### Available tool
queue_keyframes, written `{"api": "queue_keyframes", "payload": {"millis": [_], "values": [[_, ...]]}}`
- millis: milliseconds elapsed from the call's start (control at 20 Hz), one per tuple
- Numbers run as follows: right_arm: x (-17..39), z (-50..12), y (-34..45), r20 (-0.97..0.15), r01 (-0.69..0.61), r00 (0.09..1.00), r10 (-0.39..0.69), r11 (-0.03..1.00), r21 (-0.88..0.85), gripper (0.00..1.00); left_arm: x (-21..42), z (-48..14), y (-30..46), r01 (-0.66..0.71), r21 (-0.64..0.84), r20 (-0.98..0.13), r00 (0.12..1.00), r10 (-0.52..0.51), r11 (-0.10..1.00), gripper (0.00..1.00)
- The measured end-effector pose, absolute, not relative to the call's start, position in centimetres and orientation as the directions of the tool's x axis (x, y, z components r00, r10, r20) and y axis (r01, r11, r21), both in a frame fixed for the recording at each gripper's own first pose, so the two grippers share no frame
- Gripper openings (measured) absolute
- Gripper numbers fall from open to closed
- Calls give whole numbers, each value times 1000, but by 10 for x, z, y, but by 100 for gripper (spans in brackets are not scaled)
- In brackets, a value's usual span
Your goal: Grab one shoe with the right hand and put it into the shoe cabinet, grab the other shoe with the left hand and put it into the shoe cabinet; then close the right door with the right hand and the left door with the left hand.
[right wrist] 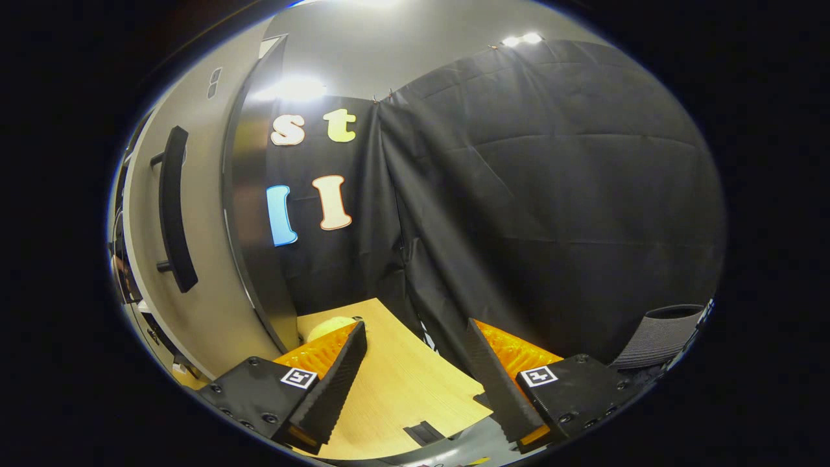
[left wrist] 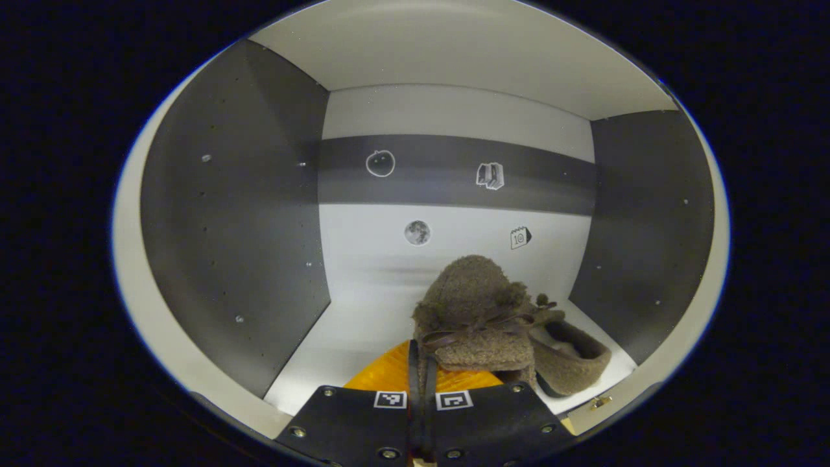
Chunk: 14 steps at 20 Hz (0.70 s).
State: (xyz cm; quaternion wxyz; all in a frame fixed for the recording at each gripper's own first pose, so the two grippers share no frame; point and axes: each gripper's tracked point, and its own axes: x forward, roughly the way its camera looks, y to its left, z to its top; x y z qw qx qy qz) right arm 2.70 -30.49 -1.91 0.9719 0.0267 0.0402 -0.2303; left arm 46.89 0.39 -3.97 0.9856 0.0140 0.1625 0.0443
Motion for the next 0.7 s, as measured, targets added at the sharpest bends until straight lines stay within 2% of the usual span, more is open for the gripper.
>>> {"api": "queue_keyframes", "payload": {"millis": [100, 150, 200, 250, 350, 400, 450, 550, 600, 650, 700], "values": [[24, -22, -309, -98, 467, 881, -462, 883, 38, 92, 485, -43, 8, -98, 52, -307, 945, 109, 994, 1], [24, -21, -312, -99, 480, 875, -474, 876, 45, 97, 492, -44, 8, -97, 49, -303, 947, 108, 994, 1], [24, -20, -313, -99, 487, 872, -480, 871, 60, 97, 500, -48, 9, -93, 51, -307, 946, 104, 994, 1], [24, -21, -313, -100, 491, 870, -483, 868, 75, 92, 506, -52, 11, -95, 56, -311, 944, 108, 994, 1], [24, -22, -313, -101, 494, 868, -486, 866, 80, 92, 512, -60, 12, -98, 62, -324, 939, 112, 993, 1], [25, -24, -314, -103, 495, 867, -487, 866, 73, 97, 512, -65, 11, -96, 50, -333, 937, 107, 994, 1], [24, -24, -315, -106, 493, 868, -486, 867, 65, 92, 515, -69, 10, -93, 39, -342, 934, 101, 995, 1], [24, -27, -315, -111, 496, 866, -488, 866, 59, 92, 516, -75, 12, -104, 39, -344, 932, 111, 994, 1], [25, -27, -315, -115, 498, 865, -489, 865, 63, 97, 512, -80, 13, -104, 47, -354, 928, 114, 993, 3], [25, -28, -315, -120, 500, 863, -491, 863, 70, 97, 511, -84, 10, -88, 48, -362, 927, 100, 995, 9], [24, -29, -314, -124, 503, 861, -493, 860, 80, 92, 510, -87, 7, -73, 50, -371, 925, 86, 996, 6]]}}
